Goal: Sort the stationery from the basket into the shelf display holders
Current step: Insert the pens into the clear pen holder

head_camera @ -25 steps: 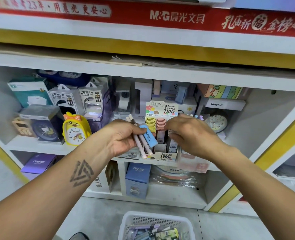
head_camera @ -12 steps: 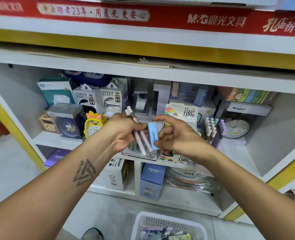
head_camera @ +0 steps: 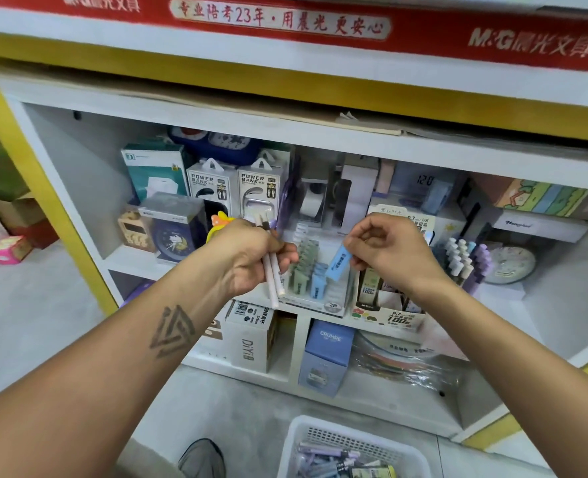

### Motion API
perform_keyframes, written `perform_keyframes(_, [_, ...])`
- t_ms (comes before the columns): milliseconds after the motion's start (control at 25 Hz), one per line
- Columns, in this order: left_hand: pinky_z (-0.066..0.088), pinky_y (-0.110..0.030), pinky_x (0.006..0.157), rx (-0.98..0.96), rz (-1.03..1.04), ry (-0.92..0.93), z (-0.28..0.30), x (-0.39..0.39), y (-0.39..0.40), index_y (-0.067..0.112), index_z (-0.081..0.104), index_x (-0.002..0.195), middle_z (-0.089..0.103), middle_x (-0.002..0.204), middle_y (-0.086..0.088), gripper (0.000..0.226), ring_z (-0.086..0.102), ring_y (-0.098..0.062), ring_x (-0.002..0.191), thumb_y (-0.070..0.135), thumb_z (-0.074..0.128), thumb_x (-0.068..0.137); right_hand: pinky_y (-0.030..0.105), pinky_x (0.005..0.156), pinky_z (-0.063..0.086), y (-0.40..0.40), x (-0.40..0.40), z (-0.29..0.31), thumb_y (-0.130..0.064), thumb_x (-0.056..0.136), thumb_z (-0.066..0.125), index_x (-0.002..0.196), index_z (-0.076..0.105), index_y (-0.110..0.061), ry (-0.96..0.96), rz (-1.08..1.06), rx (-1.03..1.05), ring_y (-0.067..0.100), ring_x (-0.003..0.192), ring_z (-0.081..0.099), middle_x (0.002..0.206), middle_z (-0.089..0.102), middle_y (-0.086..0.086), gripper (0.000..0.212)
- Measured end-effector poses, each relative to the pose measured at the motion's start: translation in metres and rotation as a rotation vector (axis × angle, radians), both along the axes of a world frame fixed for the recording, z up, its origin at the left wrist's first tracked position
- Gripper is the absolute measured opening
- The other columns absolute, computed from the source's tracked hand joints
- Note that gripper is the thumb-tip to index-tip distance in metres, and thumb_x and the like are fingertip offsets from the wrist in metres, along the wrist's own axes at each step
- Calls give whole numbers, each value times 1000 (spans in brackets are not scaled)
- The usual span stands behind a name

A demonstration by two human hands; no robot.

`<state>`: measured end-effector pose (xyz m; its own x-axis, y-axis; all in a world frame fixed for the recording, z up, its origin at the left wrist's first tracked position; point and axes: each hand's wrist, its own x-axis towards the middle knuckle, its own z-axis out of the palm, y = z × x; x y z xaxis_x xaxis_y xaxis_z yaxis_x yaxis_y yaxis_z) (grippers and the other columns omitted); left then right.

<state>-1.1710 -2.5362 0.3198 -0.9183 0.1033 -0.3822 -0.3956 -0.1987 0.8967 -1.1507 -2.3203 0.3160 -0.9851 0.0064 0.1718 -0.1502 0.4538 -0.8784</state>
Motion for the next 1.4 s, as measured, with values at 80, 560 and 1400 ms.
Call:
perform_keyframes(80, [51, -23, 44, -5, -5, 7, 0, 1, -2, 2, 52, 86, 62, 77, -19, 21, 65, -20, 50, -11, 41, 97, 25, 60, 58, -1, -7, 3, -3, 92, 70, 85, 65, -6, 18, -14, 44, 19, 62, 70, 78, 70, 18, 8])
perform_keyframes(560, [49, -22, 43, 3, -46, -22, 6, 8, -13, -2, 55, 95, 62, 75, -18, 14, 61, -19, 51, -7, 42, 96, 39, 77, 57, -7, -44, -8, -13, 93, 67, 105, 68, -18, 326, -11, 822, 24, 84, 67, 91, 73, 3, 13])
perform_keyframes(1400, [57, -45, 86, 94, -235, -43, 8, 13, -8, -3, 53, 102, 71, 99, -23, 14, 67, -38, 105, -12, 45, 95, 27, 87, 51, -32, -38, -13, -10, 96, 60, 112, 74, -19, 47, 119, 736, 14, 98, 66, 111, 72, -1, 23])
